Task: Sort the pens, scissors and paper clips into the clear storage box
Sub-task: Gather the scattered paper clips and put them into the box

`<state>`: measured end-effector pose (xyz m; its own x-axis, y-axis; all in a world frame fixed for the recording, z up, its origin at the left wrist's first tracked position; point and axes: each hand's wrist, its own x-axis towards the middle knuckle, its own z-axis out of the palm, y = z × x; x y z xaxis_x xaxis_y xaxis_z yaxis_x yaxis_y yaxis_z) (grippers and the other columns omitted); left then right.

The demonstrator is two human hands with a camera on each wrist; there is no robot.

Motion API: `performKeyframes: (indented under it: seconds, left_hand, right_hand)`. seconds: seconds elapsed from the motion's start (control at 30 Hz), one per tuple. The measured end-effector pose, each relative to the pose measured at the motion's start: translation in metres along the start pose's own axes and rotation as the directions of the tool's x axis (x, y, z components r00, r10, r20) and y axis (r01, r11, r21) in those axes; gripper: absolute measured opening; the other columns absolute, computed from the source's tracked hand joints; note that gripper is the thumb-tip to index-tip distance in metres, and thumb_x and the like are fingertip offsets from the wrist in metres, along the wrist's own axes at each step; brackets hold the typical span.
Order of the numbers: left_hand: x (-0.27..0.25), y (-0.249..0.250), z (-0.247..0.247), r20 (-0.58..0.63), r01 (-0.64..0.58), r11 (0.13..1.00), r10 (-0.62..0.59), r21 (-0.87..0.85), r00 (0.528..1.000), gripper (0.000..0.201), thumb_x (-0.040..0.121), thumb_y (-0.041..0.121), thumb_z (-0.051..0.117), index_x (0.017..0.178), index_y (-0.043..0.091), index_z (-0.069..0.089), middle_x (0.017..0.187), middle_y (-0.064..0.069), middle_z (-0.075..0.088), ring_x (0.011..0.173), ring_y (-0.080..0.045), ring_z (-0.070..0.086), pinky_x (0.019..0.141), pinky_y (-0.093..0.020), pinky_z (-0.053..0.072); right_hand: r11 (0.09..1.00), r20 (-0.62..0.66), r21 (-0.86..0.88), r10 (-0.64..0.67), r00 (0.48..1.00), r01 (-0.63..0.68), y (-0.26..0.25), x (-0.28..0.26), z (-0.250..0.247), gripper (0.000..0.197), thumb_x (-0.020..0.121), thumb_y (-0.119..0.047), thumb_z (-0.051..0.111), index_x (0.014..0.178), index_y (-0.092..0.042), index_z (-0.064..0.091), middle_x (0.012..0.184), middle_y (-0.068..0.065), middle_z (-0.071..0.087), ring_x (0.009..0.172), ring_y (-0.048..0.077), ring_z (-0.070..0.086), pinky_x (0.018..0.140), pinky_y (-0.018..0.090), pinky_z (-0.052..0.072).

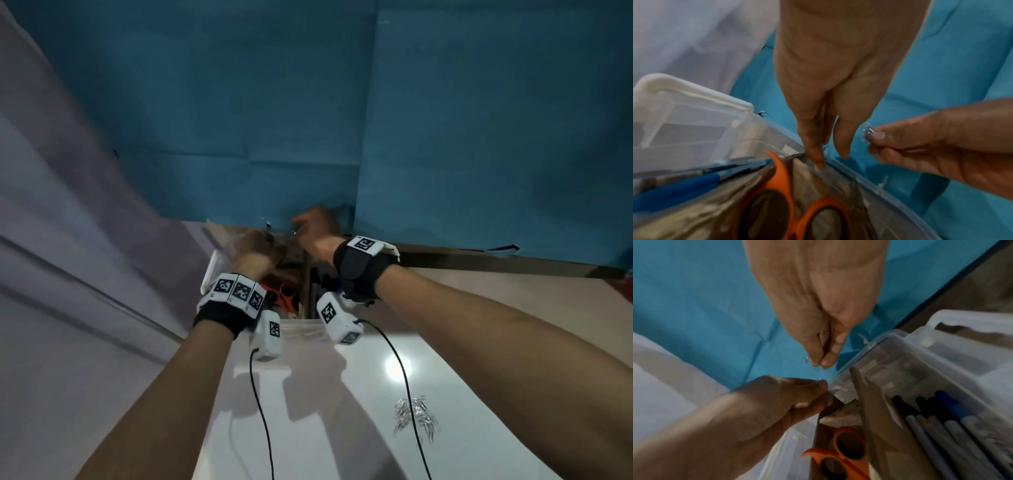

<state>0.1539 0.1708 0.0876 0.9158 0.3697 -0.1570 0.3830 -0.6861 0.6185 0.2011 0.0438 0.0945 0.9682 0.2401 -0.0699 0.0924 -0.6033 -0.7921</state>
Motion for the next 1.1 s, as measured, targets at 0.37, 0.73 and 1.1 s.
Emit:
performKeyframes:
  seconds: [0.37,0.73,1.1]
  left_hand:
    - [-0.013,0.032,-0.005,-0.049,-0.161,0.977,0.169,0.136,0.984,0.019,0.083,0.004,0.070,0.097,0.011,0.080,0.100,-0.012,0.077,0.090,-0.020,0.071,0.077,-0.019,0.050]
    - [-0.135,0.070,0.064,0.230,-0.477,0.879,0.468,-0.021,0.853,0.019,0.090,0.011,0.056,0.084,0.019,0.072,0.076,-0.003,0.071,0.071,-0.017,0.070,0.067,-0.033,0.059]
    - [-0.204,-0.015,0.197,0.623,-0.504,0.822,0.253,0.265,0.740,0.024,0.095,0.020,0.055,0.115,0.006,0.057,0.126,-0.013,0.048,0.118,-0.033,0.047,0.094,-0.046,0.048]
  right_hand:
    - [0.994,0.073,-0.109,-0.002,0.997,0.010,0.011,-0.024,-0.048,0.020,0.078,0.006,0.067,0.091,-0.004,0.079,0.091,0.012,0.076,0.084,0.022,0.071,0.079,0.026,0.056]
    - [0.992,0.441,-0.123,0.033,0.897,0.024,0.078,-0.134,-0.133,0.019,0.094,-0.009,0.062,0.084,0.004,0.072,0.072,0.016,0.073,0.053,0.016,0.064,0.055,0.028,0.056]
    - [0.853,0.499,-0.512,0.199,0.843,0.102,0.218,-0.220,-0.063,0.007,0.085,-0.020,0.058,0.078,-0.020,0.059,0.096,0.000,0.055,0.088,0.020,0.053,0.076,0.032,0.046]
